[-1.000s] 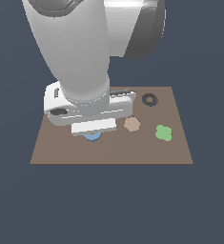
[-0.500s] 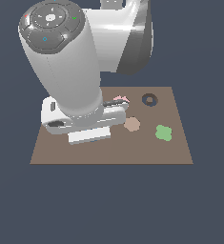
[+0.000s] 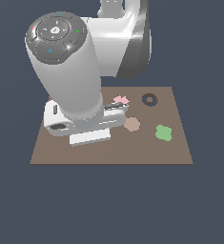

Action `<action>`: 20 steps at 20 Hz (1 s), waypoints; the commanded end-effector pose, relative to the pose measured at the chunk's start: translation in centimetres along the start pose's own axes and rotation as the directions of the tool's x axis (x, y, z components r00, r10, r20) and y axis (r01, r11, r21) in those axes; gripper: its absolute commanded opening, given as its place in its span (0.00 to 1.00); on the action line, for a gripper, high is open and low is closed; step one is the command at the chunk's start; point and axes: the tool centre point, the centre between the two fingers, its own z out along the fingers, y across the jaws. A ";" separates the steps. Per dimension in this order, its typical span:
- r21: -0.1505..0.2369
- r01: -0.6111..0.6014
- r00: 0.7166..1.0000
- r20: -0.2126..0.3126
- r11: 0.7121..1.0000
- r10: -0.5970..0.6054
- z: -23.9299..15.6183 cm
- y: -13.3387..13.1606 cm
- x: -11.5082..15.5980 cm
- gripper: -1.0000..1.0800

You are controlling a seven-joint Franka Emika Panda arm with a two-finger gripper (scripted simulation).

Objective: Insert a designated object into the corresponding slot on a board.

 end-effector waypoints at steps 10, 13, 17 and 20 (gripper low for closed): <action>0.000 0.000 1.000 0.000 1.000 0.000 0.8 0.0 0.0 0.00; 0.000 0.000 1.000 0.000 1.000 0.000 0.8 0.0 0.0 0.00; 0.000 0.005 1.000 0.000 1.000 -0.005 0.7 -0.1 0.0 0.00; 0.000 0.030 1.000 0.000 1.000 -0.030 0.7 -0.6 0.2 0.00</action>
